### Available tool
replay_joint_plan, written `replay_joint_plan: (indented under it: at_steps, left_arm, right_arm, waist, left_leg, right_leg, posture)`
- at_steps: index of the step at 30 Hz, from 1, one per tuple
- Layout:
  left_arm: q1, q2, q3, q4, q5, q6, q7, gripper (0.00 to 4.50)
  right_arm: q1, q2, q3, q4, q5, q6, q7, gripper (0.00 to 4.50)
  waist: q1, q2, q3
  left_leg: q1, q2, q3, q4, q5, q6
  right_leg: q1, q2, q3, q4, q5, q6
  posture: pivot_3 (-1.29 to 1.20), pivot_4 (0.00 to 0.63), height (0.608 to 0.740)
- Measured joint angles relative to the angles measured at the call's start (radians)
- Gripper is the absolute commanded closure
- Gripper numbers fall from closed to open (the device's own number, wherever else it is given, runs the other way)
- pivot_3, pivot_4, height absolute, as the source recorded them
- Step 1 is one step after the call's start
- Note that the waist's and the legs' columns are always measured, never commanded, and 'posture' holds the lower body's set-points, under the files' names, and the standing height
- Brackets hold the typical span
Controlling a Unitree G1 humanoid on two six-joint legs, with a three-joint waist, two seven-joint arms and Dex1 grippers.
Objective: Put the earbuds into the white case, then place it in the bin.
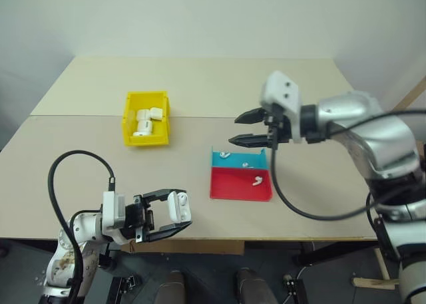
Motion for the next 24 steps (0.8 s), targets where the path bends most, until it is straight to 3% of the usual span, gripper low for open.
replay_joint_plan:
  at_steps: [9,20,24]
  left_arm:
    - [0.011,-0.042,-0.028,-0.004,0.038,-0.039,0.058,1.69]
    - [0.013,-0.049,-0.046,-0.008,0.067,-0.064,0.102,1.69]
    - [0.013,-0.048,-0.054,-0.011,0.067,-0.064,0.114,1.69]
  right_arm:
    - [-0.148,0.143,0.245,0.433,-0.326,-0.309,0.140,1.58]
    - [-0.272,0.257,0.261,0.890,-0.538,-0.945,0.265,1.58]
    - [-0.305,0.312,0.263,1.017,-0.594,-1.096,0.276,1.58]
  waist:
    - [-0.003,0.000,0.000]
    - [-0.006,0.000,0.000]
    - [-0.010,0.001,0.000]
  left_leg:
    - [-0.001,-0.001,0.000,0.000,0.000,0.000]
    - [0.001,-0.001,0.001,-0.001,0.000,0.000]
    - [0.001,0.000,0.001,-0.001,0.000,0.000]
  right_leg:
    - [-0.001,-0.001,0.000,0.001,0.000,0.000]
    - [-0.001,-0.001,0.000,0.001,0.001,0.000]
    - [-0.001,-0.001,0.000,0.002,0.001,-0.001]
  posture:
    - [0.00,0.150,0.740]
    - [0.00,0.150,0.740]
    - [0.00,0.150,0.740]
